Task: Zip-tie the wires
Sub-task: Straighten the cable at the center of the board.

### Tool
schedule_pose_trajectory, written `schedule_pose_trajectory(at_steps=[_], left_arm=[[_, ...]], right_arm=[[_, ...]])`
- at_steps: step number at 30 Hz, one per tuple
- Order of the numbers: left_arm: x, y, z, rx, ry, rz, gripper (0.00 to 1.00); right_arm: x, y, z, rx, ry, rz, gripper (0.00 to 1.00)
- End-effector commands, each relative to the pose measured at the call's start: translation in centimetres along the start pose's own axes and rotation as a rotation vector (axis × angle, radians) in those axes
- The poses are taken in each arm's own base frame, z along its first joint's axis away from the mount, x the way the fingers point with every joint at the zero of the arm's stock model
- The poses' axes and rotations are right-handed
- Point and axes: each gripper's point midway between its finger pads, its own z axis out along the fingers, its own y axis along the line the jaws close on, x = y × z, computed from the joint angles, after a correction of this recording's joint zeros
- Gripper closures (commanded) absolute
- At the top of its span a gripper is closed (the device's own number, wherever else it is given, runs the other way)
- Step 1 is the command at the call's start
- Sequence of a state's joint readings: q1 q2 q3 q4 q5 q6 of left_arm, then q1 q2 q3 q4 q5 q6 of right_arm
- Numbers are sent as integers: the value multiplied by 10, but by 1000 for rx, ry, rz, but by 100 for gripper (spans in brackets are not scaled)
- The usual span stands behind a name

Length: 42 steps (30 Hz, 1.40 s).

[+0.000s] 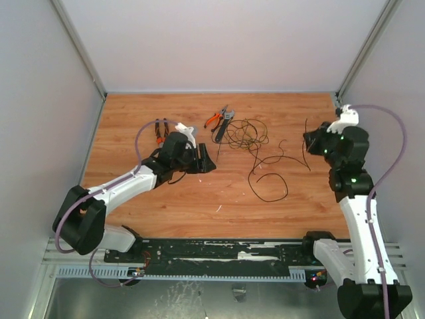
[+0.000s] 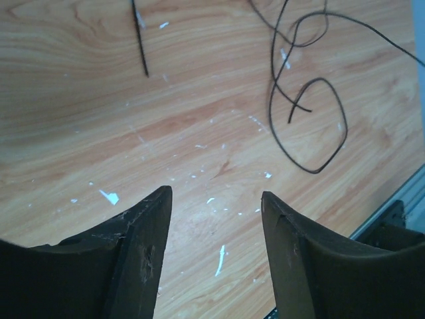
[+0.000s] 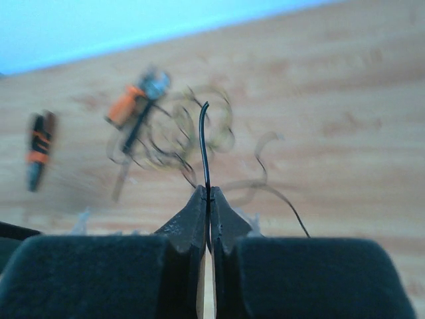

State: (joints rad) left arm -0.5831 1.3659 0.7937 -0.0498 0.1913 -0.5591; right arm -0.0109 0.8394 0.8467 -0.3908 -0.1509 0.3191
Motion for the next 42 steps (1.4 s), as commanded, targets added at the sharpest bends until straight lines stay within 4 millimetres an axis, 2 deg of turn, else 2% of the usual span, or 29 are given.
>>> schedule_pose_trajectory(at_steps=[1,3,6,13,18,23,26,30,36,42], left_arm=[[-33,-33,-14,108,-90,29,36],[-38,-42,-20,138,-102,43,32],[-49,-54,-31,181,-131,71,26],[-87,-89,-64,281,-271,133,6],[-99,-101,-75,322,-313,144,4],[-95,-100,-75,323,-306,140,4],[-91,-96,-73,323,-312,135,3],[-81,-85,-61,308,-305,97,3],[-52,-68,-21,241,-238,41,4],[-29,-58,19,155,-171,53,5]], right_arm=[[-86,69,-26,-289,-203,-1,100],[-118,101,-39,-428,-274,0,100],[-160,137,-63,-569,-349,-3,100],[-234,196,-129,-823,-495,-43,100],[-263,228,-171,-1043,-568,-26,100],[-291,254,-200,-1173,-626,-37,100],[-305,263,-206,-1203,-653,-49,100],[-316,268,-212,-1217,-678,-55,100],[-314,266,-203,-1192,-658,-51,100],[-311,264,-203,-1167,-655,-67,100]])
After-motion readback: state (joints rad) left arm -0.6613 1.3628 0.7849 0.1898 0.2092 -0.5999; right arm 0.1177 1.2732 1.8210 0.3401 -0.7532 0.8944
